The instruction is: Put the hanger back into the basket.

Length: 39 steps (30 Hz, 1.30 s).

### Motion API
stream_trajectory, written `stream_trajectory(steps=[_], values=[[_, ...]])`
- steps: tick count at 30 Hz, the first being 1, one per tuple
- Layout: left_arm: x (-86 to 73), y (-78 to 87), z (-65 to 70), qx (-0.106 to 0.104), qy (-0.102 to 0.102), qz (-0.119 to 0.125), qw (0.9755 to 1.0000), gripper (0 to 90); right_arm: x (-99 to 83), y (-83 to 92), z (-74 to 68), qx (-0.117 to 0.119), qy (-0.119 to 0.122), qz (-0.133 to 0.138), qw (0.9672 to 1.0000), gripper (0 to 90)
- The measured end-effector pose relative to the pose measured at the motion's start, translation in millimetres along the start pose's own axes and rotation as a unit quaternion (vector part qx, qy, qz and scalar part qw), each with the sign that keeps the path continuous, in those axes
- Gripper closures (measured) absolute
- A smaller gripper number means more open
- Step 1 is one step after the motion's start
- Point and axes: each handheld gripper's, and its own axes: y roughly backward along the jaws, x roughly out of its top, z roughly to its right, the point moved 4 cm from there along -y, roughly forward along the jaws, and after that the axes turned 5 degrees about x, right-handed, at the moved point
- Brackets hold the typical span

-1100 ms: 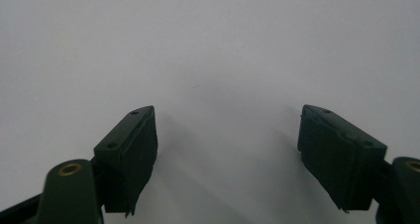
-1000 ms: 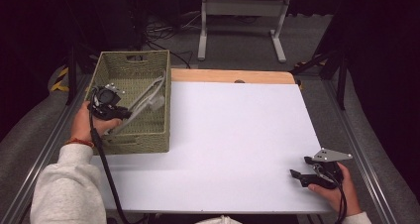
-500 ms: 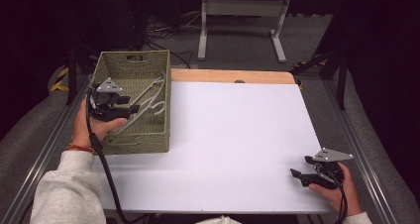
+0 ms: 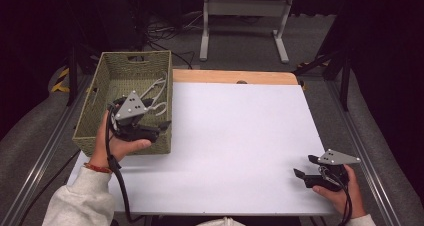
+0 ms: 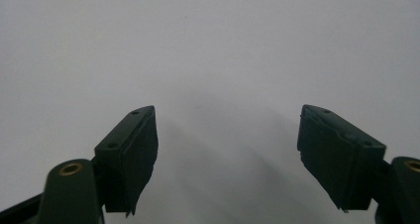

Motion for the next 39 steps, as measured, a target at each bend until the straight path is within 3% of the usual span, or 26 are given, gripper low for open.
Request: stream_trajectory(steps=[2,4,9,12,19,24,26,30,34,39], values=[[1.0,-0.2,6.6,0.0,0.002,0.004,1.0,16.6,0.2,0.5,-0.3,0.0,0.0,0.002,1.0,24.1],[2.4,0.0,19.7,-0.019,-0.002,0.011,0.9998,14.5,0.6,1.7,-1.2,-0.001,0.004,0.005,1.0,24.0],[2.2,-1.8,46.9,-0.039,-0.036,0.013,0.9985,11.4,0.7,3.7,-1.7,-0.003,0.007,0.012,0.9999,24.0],[-1.3,-5.6,58.8,-0.055,-0.044,0.01,0.9975,11.2,1.0,5.6,-3.1,-0.002,0.009,0.019,0.9998,23.9],[-20.0,-17.5,85.5,-0.083,-0.051,0.007,0.9952,11.7,1.6,7.7,-5.5,-0.004,0.019,0.025,0.9995,23.7],[-38.9,-26.9,99.1,-0.095,-0.067,-0.008,0.9931,12.5,2.1,10.3,-6.9,-0.006,0.024,0.032,0.9992,23.7],[-45.7,-29.7,101.3,-0.093,-0.073,-0.016,0.9929,12.7,2.6,11.8,-8.2,-0.01,0.032,0.035,0.9988,23.7],[-66.7,-39.9,104.6,-0.109,-0.071,-0.04,0.9907,12.4,3.6,13.8,-10.1,-0.011,0.035,0.045,0.9983,23.7],[-85.9,-49.9,103.0,-0.117,-0.059,-0.067,0.989,12.7,4.5,15.3,-12.3,-0.011,0.042,0.052,0.9977,23.6],[-105.0,-58.0,98.9,-0.127,-0.042,-0.081,0.9878,13.7,5.1,15.8,-15.3,-0.01,0.049,0.056,0.9972,23.4]])
